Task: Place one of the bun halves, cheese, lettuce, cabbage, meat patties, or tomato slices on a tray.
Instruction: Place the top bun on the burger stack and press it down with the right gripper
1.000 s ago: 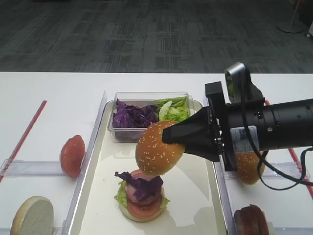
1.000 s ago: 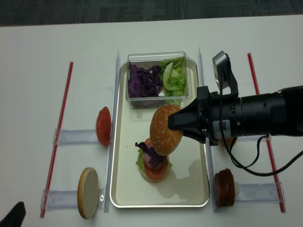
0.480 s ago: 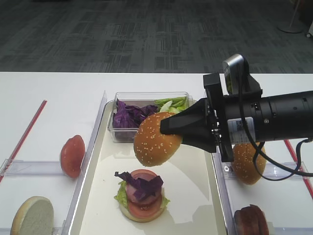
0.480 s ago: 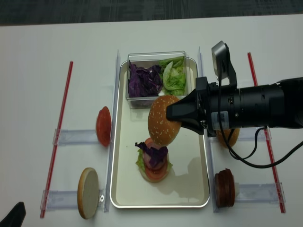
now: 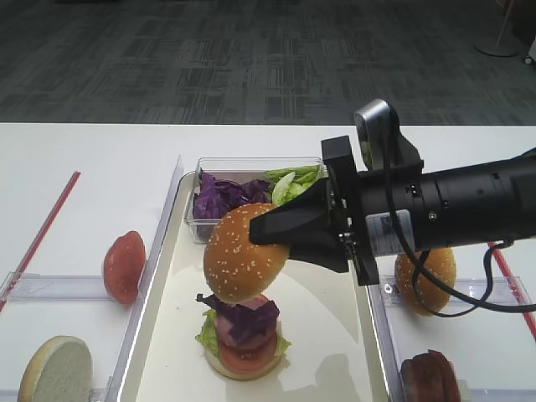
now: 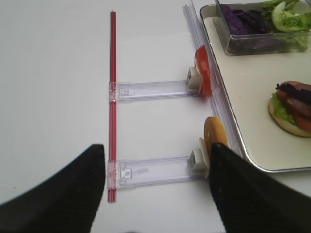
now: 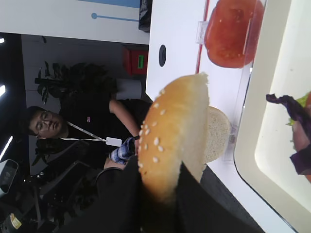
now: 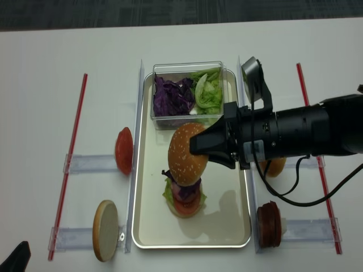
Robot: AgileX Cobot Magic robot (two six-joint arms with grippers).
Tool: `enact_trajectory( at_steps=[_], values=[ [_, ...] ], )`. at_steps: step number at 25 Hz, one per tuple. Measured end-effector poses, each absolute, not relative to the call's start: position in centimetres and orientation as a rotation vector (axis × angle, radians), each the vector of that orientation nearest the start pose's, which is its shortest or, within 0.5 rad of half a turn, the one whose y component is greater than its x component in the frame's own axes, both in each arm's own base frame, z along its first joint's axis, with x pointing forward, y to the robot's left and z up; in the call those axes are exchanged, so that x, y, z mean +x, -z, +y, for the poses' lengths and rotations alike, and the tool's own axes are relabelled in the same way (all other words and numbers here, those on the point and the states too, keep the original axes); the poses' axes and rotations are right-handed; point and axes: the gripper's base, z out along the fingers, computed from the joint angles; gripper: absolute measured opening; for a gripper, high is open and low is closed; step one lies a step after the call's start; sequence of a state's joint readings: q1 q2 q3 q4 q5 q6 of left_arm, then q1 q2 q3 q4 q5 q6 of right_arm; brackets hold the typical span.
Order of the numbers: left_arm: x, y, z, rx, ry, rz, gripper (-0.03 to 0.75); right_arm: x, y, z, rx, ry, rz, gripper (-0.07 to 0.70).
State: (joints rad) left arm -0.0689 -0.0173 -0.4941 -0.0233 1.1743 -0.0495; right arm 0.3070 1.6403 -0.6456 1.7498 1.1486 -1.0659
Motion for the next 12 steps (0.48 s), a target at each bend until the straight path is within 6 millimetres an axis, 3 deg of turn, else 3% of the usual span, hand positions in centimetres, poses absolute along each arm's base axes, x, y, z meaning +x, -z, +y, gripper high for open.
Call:
enact_trajectory(
  at_steps=[4,12],
  values=[
    [-1.2,-26.7,-0.1,0.024,0.097,2.148,0.439,23.0,-19.5,16.7,-0.117,-1.866,2.349,0.169],
    [-1.2,-26.7,-0.1,0.024,0.097,2.148,0.436,23.6,-16.9,17.9,-0.129,-1.868,2.422,0.169]
  ],
)
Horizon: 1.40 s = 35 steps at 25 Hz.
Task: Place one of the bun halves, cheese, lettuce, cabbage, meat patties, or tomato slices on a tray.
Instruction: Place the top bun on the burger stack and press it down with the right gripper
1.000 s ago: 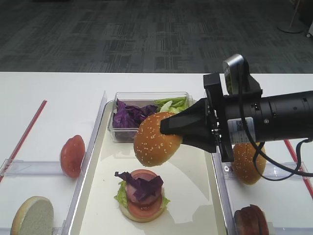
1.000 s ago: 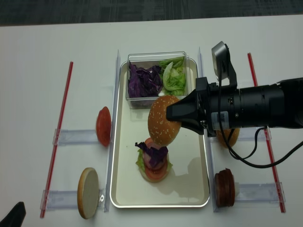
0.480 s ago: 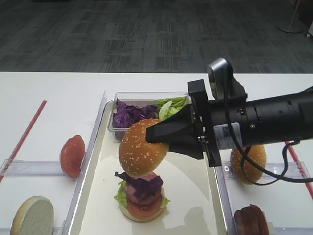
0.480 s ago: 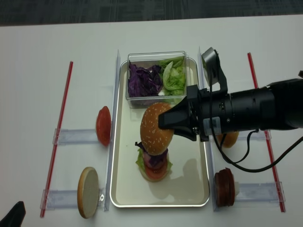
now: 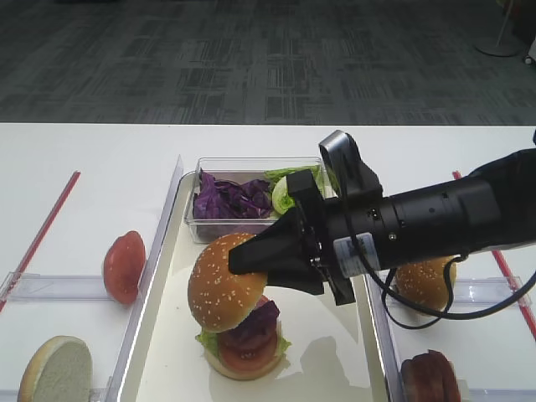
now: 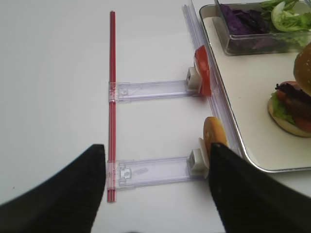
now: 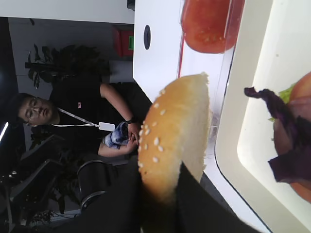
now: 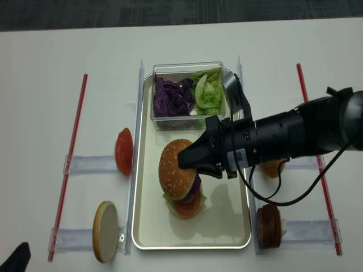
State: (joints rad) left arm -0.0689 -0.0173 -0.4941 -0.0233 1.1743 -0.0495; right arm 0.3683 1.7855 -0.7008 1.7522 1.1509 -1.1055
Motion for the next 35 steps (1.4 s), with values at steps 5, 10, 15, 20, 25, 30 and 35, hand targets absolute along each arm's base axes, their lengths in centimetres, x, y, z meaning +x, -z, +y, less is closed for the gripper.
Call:
enact_trajectory(
  at_steps=[5,10,15,20,25,30,35],
  values=[
    [-1.2,-26.7,-0.1,0.024,0.097,2.148,0.436,23.9,-15.7,18.0,-0.13,-1.858,2.448,0.169],
    [-1.2,-26.7,-0.1,0.024,0.097,2.148,0.436,24.1,-14.6,18.1,-0.127,-1.847,2.46,0.169],
    [-1.2,-26.7,-0.1,0.024,0.097,2.148,0.435,24.1,-14.0,18.1,-0.132,-1.84,2.464,0.169],
    [-1.2,-26.7,-0.1,0.024,0.097,2.148,0.435,24.2,-13.1,18.1,-0.123,-1.835,2.484,0.169],
    [-1.2,-26.7,-0.1,0.024,0.097,2.148,0.435,24.2,-12.9,18.1,-0.14,-1.826,2.478,0.169],
    [-1.2,-26.7,-0.1,0.024,0.097,2.148,0.435,24.9,-12.9,17.3,-0.086,-1.815,2.468,0.169],
    [-1.2,-26.7,-0.1,0.024,0.097,2.148,0.435,24.9,-12.8,16.9,-0.072,-1.815,2.491,0.169]
  ],
)
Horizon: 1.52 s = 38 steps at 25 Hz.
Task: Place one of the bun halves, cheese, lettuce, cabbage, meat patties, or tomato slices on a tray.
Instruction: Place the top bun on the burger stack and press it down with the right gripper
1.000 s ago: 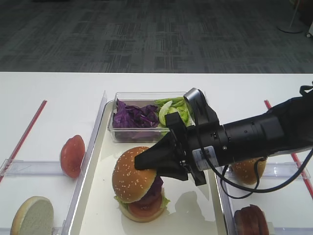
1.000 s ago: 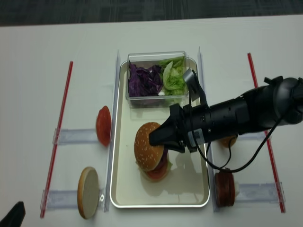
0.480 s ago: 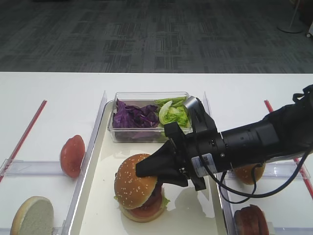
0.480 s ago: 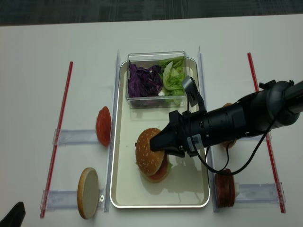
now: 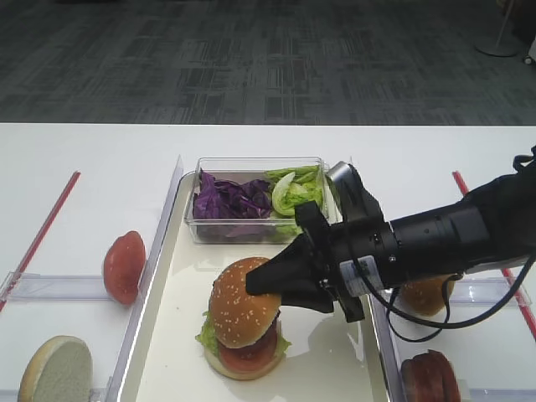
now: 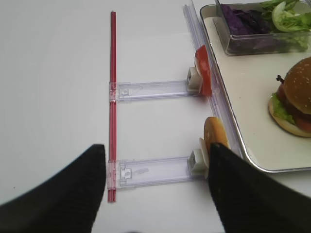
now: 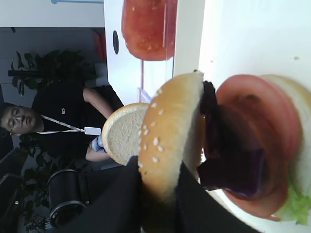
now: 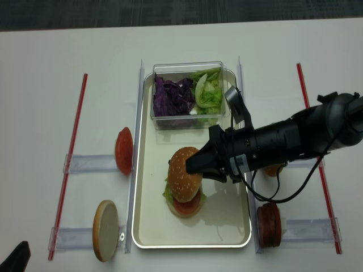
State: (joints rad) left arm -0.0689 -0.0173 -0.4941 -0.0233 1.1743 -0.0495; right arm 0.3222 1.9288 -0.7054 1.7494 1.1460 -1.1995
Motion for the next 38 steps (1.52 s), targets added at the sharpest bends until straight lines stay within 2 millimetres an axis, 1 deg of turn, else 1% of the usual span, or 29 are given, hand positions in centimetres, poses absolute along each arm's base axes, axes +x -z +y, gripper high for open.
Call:
enact_trajectory(
  at_steps=[3,21,27,32,33,35,37,38],
  values=[
    [-1.2,-26.7,-0.1,0.024,0.097,2.148,0.435,24.9,-12.8,16.9,-0.075,-1.815,2.495,0.169],
    [-1.2,-26.7,-0.1,0.024,0.097,2.148,0.435,24.9,-12.8,16.9,0.06,-1.852,2.536,0.169],
    [-1.2,-26.7,-0.1,0.024,0.097,2.148,0.435,25.0,-11.7,16.9,0.143,-1.865,2.582,0.169],
    [-1.2,-26.7,-0.1,0.024,0.097,2.148,0.435,25.1,-11.7,16.9,0.146,-1.866,2.564,0.173],
    [-1.2,-26.7,-0.1,0.024,0.097,2.148,0.435,25.1,-11.7,16.9,0.146,-1.866,2.564,0.188],
    [-1.2,-26.7,-0.1,0.024,0.097,2.148,0.435,25.1,-11.7,16.9,0.146,-1.867,2.566,0.279],
    [-1.2,-26.7,-0.1,0.024,0.097,2.148,0.435,25.0,-11.7,16.9,0.136,-1.865,2.577,0.436],
    [-1.2,-26.7,-0.1,0.024,0.097,2.148,0.435,24.9,-11.7,16.9,0.128,-1.864,2.583,0.493]
  ],
)
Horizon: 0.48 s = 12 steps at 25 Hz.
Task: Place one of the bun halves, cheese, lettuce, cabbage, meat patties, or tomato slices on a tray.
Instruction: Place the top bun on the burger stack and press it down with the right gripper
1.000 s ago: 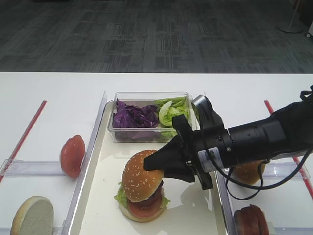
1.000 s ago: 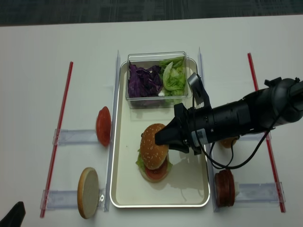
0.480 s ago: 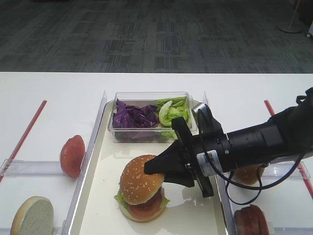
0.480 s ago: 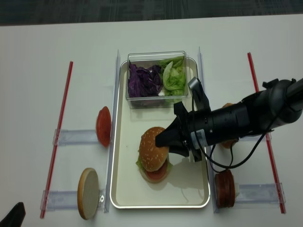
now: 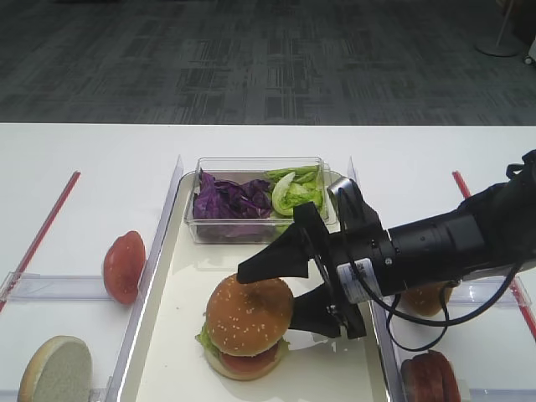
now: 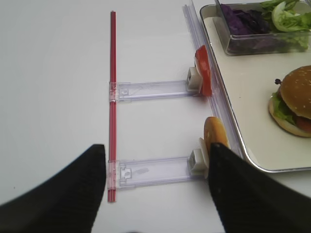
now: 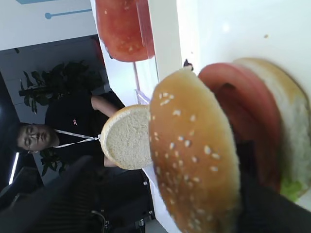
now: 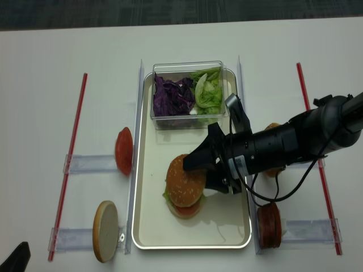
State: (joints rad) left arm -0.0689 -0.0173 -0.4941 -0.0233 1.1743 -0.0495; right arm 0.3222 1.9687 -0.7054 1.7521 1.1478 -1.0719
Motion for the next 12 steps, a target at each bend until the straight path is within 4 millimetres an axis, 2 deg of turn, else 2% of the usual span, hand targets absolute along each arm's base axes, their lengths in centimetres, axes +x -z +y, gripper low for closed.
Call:
enact_trajectory(
  at_steps=[1,3,12],
  values=[
    [-1.21,-26.66,-0.11,0.024,0.097,2.148,0.435,24.91,-11.67,16.92,0.128,-1.863,2.583,0.539],
    [-1.21,-26.66,-0.11,0.024,0.097,2.148,0.434,24.89,-11.7,16.93,0.126,-1.869,2.583,0.573],
    [-1.21,-26.66,-0.11,0.024,0.097,2.148,0.435,24.69,-11.62,16.91,0.099,-1.865,2.61,0.559]
  ],
)
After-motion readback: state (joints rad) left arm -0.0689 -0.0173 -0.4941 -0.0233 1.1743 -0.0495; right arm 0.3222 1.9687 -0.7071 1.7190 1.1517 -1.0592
